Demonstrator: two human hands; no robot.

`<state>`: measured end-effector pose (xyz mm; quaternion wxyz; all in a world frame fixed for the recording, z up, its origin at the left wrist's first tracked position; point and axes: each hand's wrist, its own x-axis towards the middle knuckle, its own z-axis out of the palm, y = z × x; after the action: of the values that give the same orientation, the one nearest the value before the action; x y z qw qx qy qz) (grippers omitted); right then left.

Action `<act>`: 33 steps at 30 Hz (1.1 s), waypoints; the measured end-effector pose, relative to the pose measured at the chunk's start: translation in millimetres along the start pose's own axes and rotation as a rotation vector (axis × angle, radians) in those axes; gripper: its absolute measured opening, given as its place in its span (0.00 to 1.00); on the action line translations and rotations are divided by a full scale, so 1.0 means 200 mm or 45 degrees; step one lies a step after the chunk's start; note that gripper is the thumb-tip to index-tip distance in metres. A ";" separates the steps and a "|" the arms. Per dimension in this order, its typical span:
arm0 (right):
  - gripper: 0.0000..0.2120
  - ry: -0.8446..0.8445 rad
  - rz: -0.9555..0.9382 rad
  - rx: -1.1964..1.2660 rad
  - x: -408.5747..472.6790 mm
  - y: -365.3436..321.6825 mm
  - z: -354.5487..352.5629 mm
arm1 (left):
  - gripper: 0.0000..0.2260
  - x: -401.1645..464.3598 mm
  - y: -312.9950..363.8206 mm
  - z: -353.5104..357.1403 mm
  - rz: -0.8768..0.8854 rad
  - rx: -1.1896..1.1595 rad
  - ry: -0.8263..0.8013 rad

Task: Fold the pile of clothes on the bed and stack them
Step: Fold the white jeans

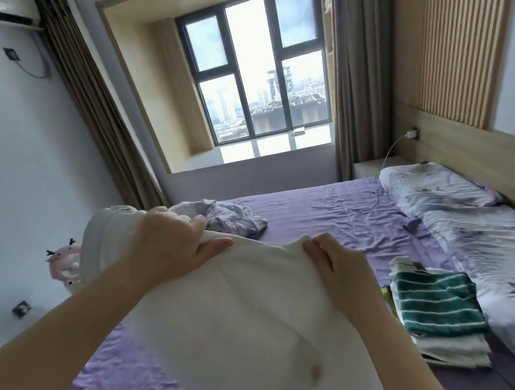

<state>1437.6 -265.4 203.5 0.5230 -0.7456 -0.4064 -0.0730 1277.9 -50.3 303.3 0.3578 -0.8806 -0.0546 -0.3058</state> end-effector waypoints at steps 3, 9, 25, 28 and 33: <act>0.12 -0.061 -0.055 -0.019 0.05 -0.14 -0.09 | 0.31 -0.04 -0.02 -0.06 -0.113 -0.028 -0.015; 0.14 -0.365 -0.051 -0.090 0.18 -0.29 0.04 | 0.27 -0.29 -0.10 -0.11 -0.315 -0.038 -0.225; 0.17 -1.430 0.633 -0.423 -0.68 0.60 2.07 | 0.34 -2.08 0.31 1.24 -0.433 -0.464 -1.696; 0.16 -1.323 0.686 -0.336 -0.75 0.68 2.26 | 0.32 -2.23 0.29 1.46 -0.374 -0.479 -1.717; 0.15 -1.169 0.713 -0.446 -0.70 0.79 2.51 | 0.34 -2.23 0.20 1.87 -0.336 -0.440 -1.812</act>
<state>1294.0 62.8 -207.2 0.1604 -0.8559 -0.3608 0.3340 1117.2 222.6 -185.5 0.0527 -0.8957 -0.3297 0.2938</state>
